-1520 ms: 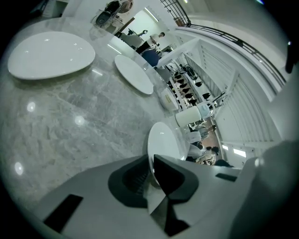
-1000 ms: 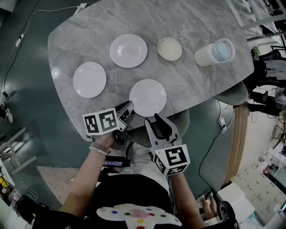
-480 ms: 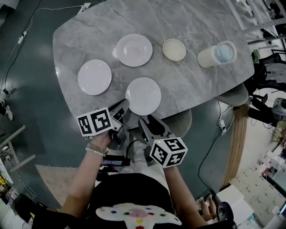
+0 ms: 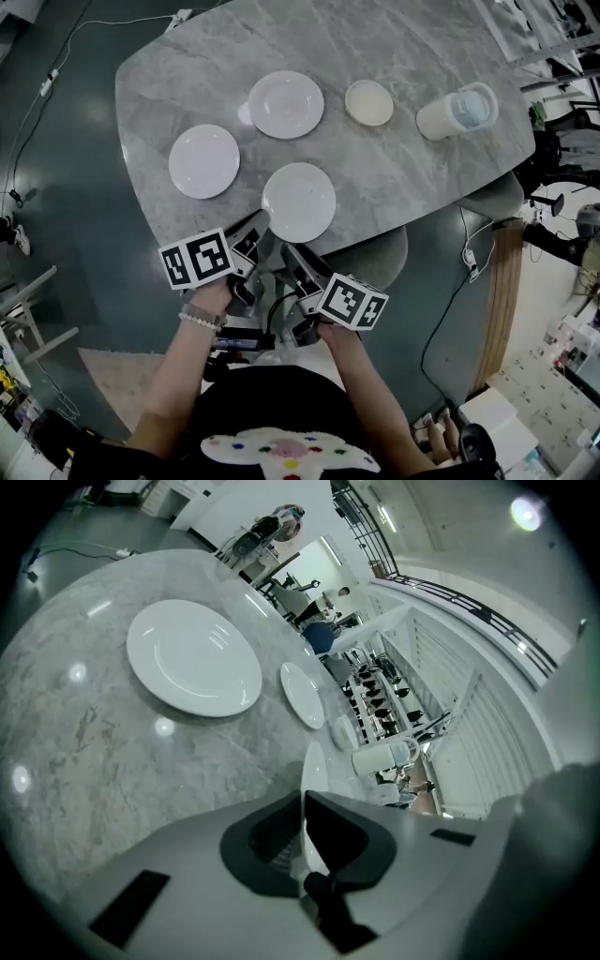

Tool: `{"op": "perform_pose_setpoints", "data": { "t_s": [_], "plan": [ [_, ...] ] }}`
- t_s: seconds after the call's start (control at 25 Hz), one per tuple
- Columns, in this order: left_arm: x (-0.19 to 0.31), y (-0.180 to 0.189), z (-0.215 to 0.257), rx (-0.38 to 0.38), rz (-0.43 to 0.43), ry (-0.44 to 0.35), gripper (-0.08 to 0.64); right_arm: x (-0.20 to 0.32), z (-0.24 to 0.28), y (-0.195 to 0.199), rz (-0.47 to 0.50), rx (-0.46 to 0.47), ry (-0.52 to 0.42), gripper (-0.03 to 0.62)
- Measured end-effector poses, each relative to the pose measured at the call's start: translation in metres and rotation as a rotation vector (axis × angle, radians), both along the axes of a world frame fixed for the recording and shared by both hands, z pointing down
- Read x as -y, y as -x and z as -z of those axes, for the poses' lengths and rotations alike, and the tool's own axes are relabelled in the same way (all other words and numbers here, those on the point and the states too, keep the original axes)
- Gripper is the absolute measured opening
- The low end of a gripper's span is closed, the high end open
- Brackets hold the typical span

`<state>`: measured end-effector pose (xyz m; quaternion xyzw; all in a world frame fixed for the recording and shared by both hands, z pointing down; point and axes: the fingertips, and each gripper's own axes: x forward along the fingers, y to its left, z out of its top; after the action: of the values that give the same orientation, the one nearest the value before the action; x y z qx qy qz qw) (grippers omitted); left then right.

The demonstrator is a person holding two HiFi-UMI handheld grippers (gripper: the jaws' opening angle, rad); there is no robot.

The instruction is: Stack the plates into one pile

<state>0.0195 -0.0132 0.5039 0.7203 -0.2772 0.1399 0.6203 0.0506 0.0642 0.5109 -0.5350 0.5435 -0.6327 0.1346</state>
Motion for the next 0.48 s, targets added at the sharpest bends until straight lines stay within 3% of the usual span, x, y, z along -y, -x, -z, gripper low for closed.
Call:
{"op": "perform_pose_setpoints", "data": {
  "t_s": [0.16,0.48],
  "plan": [
    [0.0,0.002,0.001,-0.007,0.003,0.004,0.026,0.001,-0.005,0.009,-0.062,0.101,0.02,0.168],
    [-0.003,0.006,-0.001,0.004,-0.002,0.001,0.026,0.008,-0.012,0.0,-0.178,0.113,0.025,0.169]
  ]
}}
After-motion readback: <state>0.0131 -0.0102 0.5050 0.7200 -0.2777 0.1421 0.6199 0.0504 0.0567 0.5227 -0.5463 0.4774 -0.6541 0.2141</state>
